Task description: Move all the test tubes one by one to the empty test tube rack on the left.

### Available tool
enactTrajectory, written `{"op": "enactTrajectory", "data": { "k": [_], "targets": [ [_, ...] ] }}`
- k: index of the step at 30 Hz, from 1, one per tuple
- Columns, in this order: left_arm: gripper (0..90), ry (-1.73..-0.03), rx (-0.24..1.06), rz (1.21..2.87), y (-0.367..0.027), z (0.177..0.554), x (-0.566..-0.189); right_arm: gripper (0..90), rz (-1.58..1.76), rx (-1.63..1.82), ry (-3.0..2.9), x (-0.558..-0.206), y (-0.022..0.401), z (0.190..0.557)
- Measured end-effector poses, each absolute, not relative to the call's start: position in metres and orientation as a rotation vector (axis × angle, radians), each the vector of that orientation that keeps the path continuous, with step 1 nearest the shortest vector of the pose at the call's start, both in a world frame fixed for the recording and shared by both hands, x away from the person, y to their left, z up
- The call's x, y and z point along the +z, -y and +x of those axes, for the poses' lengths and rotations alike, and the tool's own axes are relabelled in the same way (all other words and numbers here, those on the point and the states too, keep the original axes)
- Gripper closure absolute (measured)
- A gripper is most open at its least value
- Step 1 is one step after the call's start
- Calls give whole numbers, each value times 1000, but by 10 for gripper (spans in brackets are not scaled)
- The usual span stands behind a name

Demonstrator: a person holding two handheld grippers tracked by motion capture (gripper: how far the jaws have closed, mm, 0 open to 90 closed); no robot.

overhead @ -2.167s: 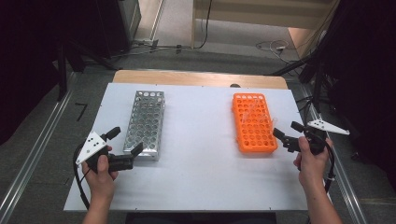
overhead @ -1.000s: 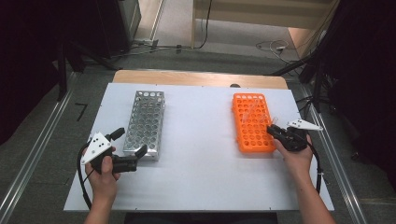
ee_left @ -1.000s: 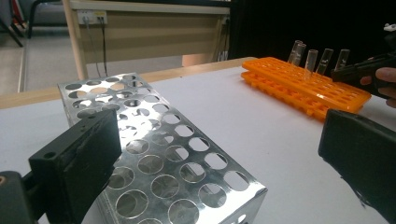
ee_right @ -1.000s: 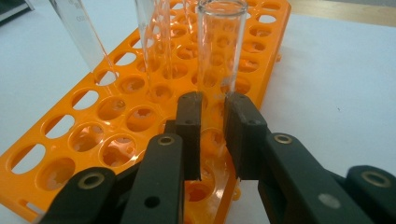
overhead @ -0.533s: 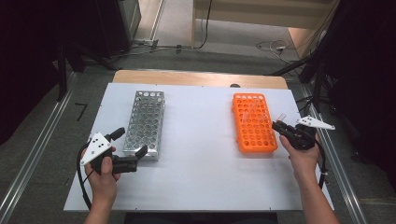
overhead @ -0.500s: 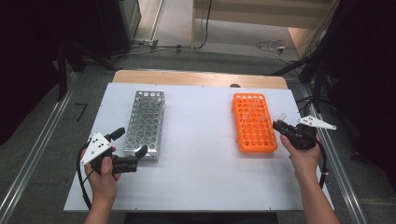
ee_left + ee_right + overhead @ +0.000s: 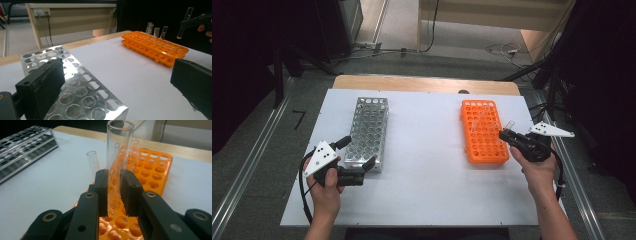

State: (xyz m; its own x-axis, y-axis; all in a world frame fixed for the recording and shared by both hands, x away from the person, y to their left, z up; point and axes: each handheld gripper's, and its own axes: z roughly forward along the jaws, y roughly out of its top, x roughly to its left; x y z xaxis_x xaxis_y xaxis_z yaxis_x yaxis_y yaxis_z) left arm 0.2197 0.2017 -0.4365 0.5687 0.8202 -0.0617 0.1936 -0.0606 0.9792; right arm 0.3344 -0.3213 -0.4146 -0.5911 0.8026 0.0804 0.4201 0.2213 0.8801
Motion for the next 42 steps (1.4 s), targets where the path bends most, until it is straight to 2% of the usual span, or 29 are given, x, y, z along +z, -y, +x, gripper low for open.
{"op": "enactTrajectory", "data": {
  "k": [9,18,32,34,40,42],
  "targets": [
    [0,-825,599,1630,-181,224,-429,742,1077,1375,-2172,-409,305,328],
    [0,-712,473,1726,-140,239,-421,742,974,1388,-2261,-407,275,318],
    [0,-680,387,1753,-107,265,-408,741,914,1418,-2331,-414,246,310],
    [31,-680,385,1744,-99,267,-404,741,905,1427,-2345,-416,240,308],
    [34,-700,362,1763,-89,265,-406,741,866,1434,-2380,-419,228,302],
    [79,-731,366,1770,-87,265,-406,741,846,1437,-2395,-422,222,300]
  ]
}}
